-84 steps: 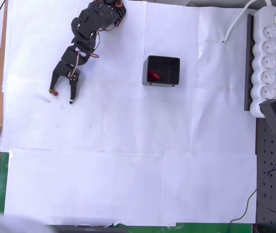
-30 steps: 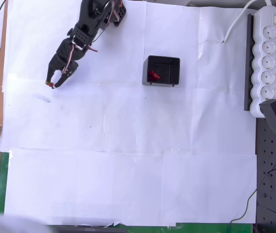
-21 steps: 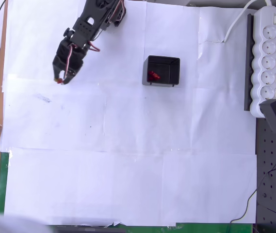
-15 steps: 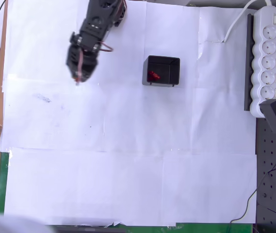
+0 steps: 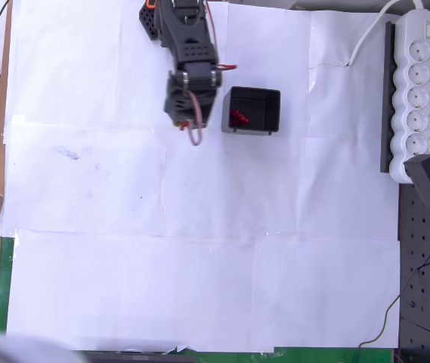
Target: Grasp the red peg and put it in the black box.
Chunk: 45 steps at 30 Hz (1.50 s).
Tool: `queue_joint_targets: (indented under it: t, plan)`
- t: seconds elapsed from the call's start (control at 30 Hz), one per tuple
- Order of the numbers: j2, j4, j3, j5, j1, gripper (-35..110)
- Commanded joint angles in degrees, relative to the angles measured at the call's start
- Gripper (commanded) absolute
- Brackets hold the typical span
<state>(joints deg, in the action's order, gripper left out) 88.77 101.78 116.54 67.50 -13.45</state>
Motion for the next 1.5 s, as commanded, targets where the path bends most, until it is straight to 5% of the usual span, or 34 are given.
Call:
queue_joint_targets:
  t: [0.0, 0.43, 1.37, 1.47]
  plan:
    - [1.23, 5.19, 0.97, -2.46, -8.17, 0]
    - [10.63, 0.97, -4.75, -8.88, -27.16, 0]
    - [6.15, -10.63, -6.59, -9.49, -28.04, 5]
    - [4.92, -10.63, -6.42, -10.11, -28.13, 26]
